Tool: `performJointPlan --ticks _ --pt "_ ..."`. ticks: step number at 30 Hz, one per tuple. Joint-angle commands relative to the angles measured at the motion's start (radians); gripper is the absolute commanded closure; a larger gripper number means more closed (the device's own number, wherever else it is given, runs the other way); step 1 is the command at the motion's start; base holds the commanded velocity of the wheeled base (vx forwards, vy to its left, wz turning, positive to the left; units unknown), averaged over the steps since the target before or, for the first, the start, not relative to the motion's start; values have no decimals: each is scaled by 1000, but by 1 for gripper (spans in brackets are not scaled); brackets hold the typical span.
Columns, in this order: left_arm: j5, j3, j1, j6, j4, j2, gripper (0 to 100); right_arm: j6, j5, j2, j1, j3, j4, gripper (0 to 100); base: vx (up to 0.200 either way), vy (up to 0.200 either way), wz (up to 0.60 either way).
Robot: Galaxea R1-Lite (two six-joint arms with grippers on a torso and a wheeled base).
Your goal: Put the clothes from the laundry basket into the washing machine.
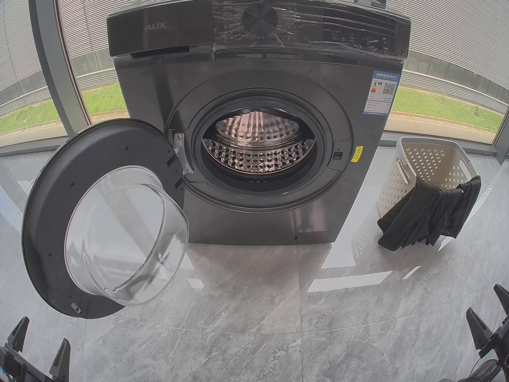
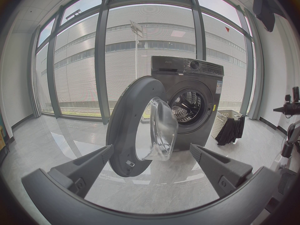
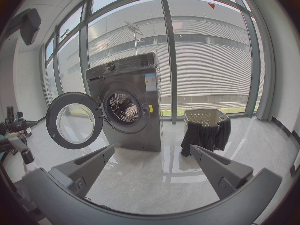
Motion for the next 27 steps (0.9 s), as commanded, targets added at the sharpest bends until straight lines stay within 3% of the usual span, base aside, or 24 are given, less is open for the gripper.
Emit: performJointPlan --ticks 1,2,3,5,6,14,23,27 --pt "-1 18 0 -2 0 -18 0 -5 36 -259 -96 20 127 0 0 0 0" --pt "-1 18 0 -2 0 -17 0 -11 33 -293 -105 15 218 0 0 0 0" --pt "-1 18 0 -3 0 -17 0 -14 11 -289 -106 17 202 0 0 0 0" --pt "1 18 0 -8 0 -17 0 -16 -92 -284 -105 20 231 0 0 0 0" --pt "1 18 0 -8 0 -17 0 -14 -104 -284 -105 18 248 0 200 0 0" --pt "1 18 0 0 0 -18 0 -25 -73 -287 -103 20 238 0 200 0 0" --pt "1 18 0 0 0 -18 0 -25 -73 -287 -103 20 239 0 0 0 0" --pt "1 18 0 -2 0 -18 0 -25 -73 -287 -103 20 239 0 0 -200 0"
